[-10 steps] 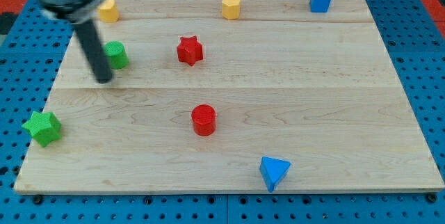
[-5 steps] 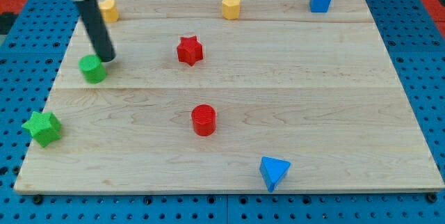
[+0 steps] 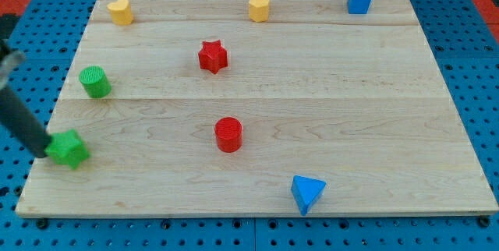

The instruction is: Push the green star right top diagonal to the red circle

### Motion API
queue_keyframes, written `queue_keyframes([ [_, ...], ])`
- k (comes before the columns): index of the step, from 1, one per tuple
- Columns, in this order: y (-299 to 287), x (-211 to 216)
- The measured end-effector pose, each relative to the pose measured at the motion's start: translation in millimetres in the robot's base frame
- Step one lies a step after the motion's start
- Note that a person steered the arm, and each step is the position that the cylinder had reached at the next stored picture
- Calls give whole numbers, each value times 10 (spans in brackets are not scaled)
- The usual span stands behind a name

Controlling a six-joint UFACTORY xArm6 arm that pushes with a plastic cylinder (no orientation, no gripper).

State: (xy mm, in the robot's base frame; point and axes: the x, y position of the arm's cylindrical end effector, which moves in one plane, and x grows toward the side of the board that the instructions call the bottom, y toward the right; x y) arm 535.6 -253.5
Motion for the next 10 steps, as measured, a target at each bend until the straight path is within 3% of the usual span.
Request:
queue_keyframes([
  [1,861,-205],
  [3,1022,403],
  [4,1517,214],
  [5,1498,-264],
  [6,1363,-320],
  [7,1376,-682],
  [9,3163,-882],
  [10,2940,-706],
])
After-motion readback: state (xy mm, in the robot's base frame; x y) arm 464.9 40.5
